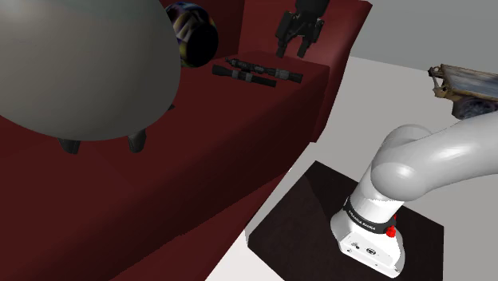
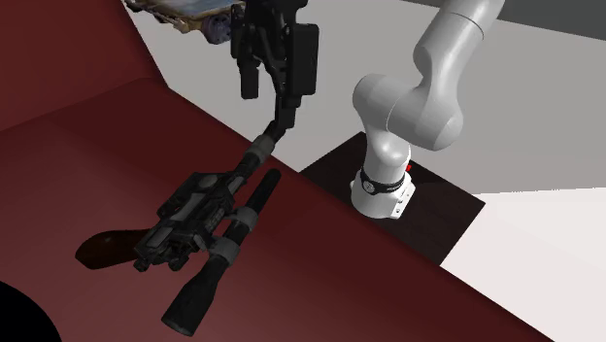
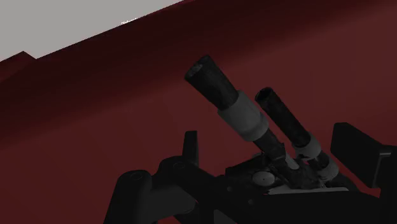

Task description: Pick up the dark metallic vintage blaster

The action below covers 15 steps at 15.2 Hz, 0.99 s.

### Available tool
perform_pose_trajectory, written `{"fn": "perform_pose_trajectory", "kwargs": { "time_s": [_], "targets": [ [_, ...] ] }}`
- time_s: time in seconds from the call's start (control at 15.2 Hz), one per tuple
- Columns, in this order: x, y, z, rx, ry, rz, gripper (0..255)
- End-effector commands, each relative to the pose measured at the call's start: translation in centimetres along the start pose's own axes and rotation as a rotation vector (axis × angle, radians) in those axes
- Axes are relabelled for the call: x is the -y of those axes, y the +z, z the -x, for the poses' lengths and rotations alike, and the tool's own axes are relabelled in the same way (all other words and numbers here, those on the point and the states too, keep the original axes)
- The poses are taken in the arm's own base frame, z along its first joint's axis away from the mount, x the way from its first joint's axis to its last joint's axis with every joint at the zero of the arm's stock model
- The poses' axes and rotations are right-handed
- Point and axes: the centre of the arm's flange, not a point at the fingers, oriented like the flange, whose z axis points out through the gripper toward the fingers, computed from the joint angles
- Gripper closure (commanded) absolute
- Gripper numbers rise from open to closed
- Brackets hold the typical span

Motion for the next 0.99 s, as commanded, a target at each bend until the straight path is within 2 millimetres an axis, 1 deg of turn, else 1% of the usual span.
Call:
{"fn": "perform_pose_trajectory", "kwargs": {
  "time_s": [0.0, 0.13, 0.2, 0.33, 0.79, 0.92],
  "targets": [
    [0.0, 0.0, 0.0, 0.0, 0.0, 0.0, 0],
    [-0.6, 1.3, -3.9, 0.099, -0.207, -0.099, 0],
    [-0.5, 2.0, -5.9, 0.148, -0.31, -0.148, 0],
    [0.3, 3.8, -9.5, 0.246, -0.513, -0.245, 0],
    [0.0, 7.4, -8.7, 0.246, -0.513, -0.245, 0],
    [-0.1, 7.7, -8.6, 0.246, -0.513, -0.245, 0]
  ]
}}
